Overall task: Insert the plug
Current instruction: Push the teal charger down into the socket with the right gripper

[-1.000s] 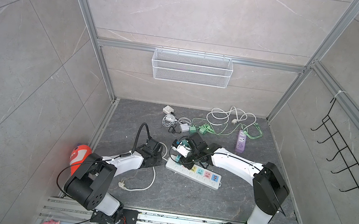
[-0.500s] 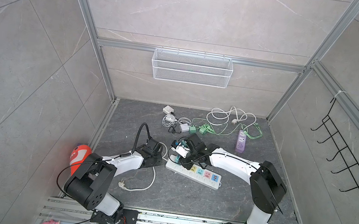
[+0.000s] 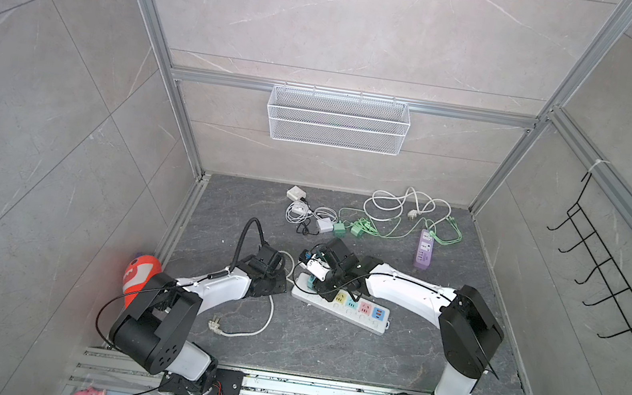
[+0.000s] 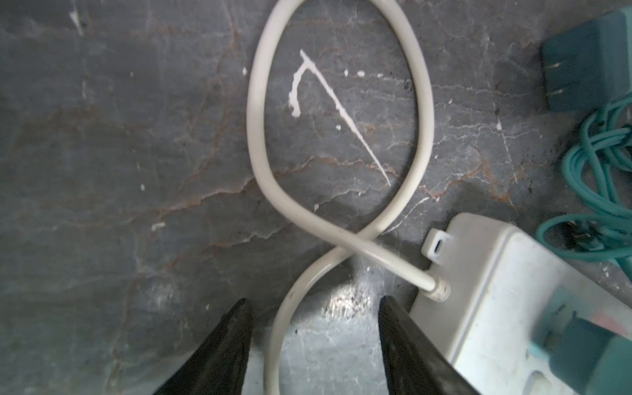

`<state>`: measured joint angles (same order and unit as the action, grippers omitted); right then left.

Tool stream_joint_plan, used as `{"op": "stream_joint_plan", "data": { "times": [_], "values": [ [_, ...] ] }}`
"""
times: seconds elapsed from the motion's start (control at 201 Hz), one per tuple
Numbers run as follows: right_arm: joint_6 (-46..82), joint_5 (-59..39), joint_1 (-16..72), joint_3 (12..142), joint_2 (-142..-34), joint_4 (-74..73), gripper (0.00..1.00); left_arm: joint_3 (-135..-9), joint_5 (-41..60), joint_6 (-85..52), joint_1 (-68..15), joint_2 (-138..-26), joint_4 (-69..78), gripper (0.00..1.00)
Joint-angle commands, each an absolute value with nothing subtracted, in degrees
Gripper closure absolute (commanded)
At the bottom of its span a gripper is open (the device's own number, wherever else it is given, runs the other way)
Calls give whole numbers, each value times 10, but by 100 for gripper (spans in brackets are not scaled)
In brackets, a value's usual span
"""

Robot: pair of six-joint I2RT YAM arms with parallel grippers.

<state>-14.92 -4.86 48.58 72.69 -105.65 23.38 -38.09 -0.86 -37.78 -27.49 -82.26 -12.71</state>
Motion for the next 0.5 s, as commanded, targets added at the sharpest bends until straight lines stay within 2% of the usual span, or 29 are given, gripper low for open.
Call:
{"op": "stream_joint_plan", "data": {
  "times": [0.0,0.254,0.498],
  "values": [
    [-119,-47,498,690,-1088,279,82,-379,16,-363,-272,-762,-167,31],
    [-106,-65,498,686,-1104,271,81,-395,23,-337,-272,-652,-212,22],
    [-96,-111,512,733,-1141,276,80,-395,-78,-340,-257,-614,-281,14]
  ]
}}
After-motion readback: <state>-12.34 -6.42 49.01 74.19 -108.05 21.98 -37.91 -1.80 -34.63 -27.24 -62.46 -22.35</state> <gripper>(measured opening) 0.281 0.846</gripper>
